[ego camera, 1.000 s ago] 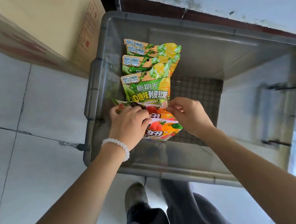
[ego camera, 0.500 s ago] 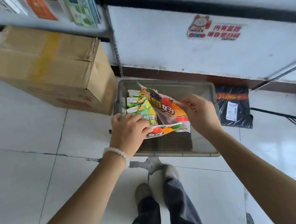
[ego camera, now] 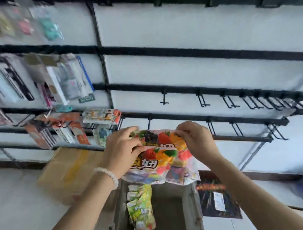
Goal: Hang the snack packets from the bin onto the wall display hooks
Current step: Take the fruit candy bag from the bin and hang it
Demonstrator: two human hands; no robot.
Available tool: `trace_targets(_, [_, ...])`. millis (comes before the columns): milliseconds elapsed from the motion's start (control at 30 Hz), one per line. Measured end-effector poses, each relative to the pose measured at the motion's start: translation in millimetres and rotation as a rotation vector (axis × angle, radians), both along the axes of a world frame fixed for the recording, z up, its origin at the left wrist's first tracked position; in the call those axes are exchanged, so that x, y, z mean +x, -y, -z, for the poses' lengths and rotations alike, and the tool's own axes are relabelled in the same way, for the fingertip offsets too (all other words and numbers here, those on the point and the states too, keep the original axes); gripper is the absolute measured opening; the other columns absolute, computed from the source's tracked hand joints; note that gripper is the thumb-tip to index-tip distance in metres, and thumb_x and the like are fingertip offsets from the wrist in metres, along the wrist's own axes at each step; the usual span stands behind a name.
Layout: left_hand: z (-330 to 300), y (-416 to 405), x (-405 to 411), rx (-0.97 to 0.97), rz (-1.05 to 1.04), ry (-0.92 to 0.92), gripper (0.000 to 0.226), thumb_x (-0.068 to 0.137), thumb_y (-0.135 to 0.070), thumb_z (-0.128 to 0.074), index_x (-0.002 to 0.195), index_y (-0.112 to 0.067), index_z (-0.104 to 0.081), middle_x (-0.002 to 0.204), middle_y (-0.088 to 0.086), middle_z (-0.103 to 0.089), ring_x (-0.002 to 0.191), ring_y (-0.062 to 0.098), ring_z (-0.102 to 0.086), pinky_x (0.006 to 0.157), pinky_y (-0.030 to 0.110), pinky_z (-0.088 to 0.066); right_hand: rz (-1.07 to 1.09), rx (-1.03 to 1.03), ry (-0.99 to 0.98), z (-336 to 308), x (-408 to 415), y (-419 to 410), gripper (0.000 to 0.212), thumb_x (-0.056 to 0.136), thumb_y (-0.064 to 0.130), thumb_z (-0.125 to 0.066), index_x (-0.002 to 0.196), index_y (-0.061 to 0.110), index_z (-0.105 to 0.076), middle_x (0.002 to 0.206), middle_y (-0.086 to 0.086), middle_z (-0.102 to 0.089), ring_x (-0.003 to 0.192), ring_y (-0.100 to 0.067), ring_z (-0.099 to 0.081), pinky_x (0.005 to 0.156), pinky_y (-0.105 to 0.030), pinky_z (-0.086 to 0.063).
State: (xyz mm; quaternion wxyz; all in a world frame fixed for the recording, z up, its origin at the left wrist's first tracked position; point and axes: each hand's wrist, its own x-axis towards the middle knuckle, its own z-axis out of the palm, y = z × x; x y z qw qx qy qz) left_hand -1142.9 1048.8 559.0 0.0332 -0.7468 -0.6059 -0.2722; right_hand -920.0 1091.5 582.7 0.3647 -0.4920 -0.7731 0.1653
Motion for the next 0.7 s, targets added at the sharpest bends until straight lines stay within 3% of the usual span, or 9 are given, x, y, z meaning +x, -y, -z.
trace_targets(133, [-55, -1, 13, 0.073, -0.044, 0.026, 0.04, 0.079, -0.056, -0.049, 0.074, -0.023, -0.071, 0.103, -0.007, -0.067, 0.094, 0.017, -0.062, 0.089, 0.049, -0.043, -0.013, 0.044, -0.055, -55, 18, 0, 0.008, 0.087, 0.011, -0.059, 0.085, 0.01, -0.067, 0.081, 0.005, -0.064, 0.08, -0.015, -0.059, 0.066, -0.017, -0.038])
trace_targets(267, [-95, -2, 24, 0.064, -0.036, 0.041, 0.02, 0.076, -0.042, -0.067, 0.077, -0.023, -0.073, 0.127, -0.004, -0.056, 0.11, 0.021, -0.053, 0.102, 0.044, -0.033, -0.034, 0.078, -0.136, -100, 29, 0, 0.01, 0.087, 0.007, -0.057, 0.084, 0.009, -0.067, 0.081, 0.005, -0.064, 0.08, -0.014, -0.058, 0.07, -0.019, -0.042])
trace_targets(400, [-121, -10, 37, 0.018, -0.007, 0.018, 0.021, 0.083, -0.045, -0.06, 0.085, -0.027, -0.07, 0.139, -0.013, -0.044, 0.127, 0.014, -0.038, 0.11, 0.049, -0.023, -0.047, 0.095, -0.13, -131, 35, -3, 0.012, 0.089, 0.01, -0.055, 0.085, 0.013, -0.066, 0.081, 0.008, -0.064, 0.077, -0.008, -0.058, 0.069, -0.014, -0.043])
trace_targets(500, [-139, -20, 40, -0.017, 0.036, 0.079, 0.024, 0.084, -0.047, -0.056, 0.086, -0.026, -0.067, 0.104, -0.018, -0.06, 0.099, 0.006, -0.053, 0.103, 0.046, -0.031, -0.051, 0.126, -0.138, -146, 34, -7, 0.012, 0.09, 0.011, -0.054, 0.086, 0.013, -0.065, 0.083, 0.006, -0.065, 0.08, -0.011, -0.059, 0.07, -0.017, -0.045])
trace_targets(567, [-150, -28, 38, -0.023, 0.068, 0.142, 0.024, 0.083, -0.047, -0.057, 0.082, -0.025, -0.067, 0.083, -0.021, -0.057, 0.079, 0.004, -0.056, 0.092, 0.039, -0.041, -0.044, 0.139, -0.126, -155, 31, -12, 0.012, 0.091, 0.012, -0.054, 0.086, 0.014, -0.065, 0.084, 0.006, -0.064, 0.08, -0.01, -0.058, 0.067, -0.009, -0.042])
trace_targets(700, [-170, -46, 26, -0.003, 0.09, 0.205, 0.014, 0.083, -0.04, -0.061, 0.078, -0.027, -0.063, 0.078, -0.02, -0.058, 0.078, 0.002, -0.057, 0.082, 0.027, -0.046, -0.015, 0.2, -0.02, -174, 18, -30, 0.012, 0.09, 0.014, -0.054, 0.085, 0.014, -0.065, 0.082, 0.009, -0.062, 0.077, -0.008, -0.056, 0.065, -0.008, -0.04])
